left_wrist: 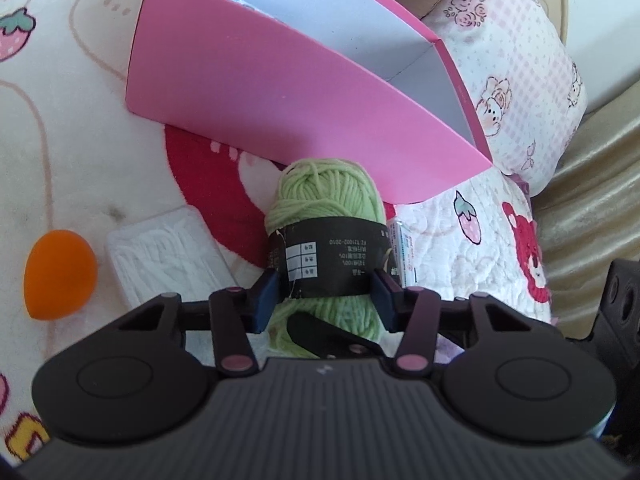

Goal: Organize objects
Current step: 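Close the left tool on the green yarn ball and lift it, then carry the yarn ball with the left tool into the pink box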

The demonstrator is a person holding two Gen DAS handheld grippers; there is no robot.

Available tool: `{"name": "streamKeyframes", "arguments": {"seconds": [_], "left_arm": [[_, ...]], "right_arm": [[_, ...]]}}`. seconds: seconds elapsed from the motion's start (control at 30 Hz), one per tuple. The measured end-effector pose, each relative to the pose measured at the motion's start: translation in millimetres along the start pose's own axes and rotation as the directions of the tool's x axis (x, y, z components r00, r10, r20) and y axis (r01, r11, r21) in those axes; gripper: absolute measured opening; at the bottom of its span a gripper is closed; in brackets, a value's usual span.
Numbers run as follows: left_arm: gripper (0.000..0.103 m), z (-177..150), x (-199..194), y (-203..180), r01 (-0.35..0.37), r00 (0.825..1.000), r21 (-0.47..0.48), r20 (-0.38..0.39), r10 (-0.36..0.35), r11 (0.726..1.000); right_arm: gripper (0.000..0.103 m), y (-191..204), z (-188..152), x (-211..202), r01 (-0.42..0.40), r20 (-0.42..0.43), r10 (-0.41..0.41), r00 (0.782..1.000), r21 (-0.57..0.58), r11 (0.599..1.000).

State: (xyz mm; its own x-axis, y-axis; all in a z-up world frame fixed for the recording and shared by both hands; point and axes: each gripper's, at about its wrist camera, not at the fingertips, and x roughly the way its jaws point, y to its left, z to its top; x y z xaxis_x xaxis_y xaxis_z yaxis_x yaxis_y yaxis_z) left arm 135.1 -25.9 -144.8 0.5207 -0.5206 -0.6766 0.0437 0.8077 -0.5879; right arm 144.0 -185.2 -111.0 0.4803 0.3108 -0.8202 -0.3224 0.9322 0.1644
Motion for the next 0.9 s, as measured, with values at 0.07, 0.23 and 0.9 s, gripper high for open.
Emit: {"name": "streamKeyframes", "arguments": {"seconds": [0.07, 0.23, 0.9], "left_arm": [[0.049, -2, -1, -5, -0.015, 1.000, 0.011, 0.004, 0.015, 1.000], [0.049, -5, -9, -11, -0.018, 1.000, 0.028, -0.002, 0.018, 0.999], [0.049, -21, -43, -36, -0.045, 0.992, 0.076, -0.112, 0.053, 0.996]], "right_arm": [[0.065, 4, -3, -1, 0.013, 0.013, -0.012, 1.000, -0.026, 1.000], [0.065, 2, -10, -13, -0.009, 0.041, 0.010, 0.999, -0.034, 0.999], [0.065, 20, -30, -50, -0.024, 0.024, 0.026, 0.999, -0.108, 0.994]]}}
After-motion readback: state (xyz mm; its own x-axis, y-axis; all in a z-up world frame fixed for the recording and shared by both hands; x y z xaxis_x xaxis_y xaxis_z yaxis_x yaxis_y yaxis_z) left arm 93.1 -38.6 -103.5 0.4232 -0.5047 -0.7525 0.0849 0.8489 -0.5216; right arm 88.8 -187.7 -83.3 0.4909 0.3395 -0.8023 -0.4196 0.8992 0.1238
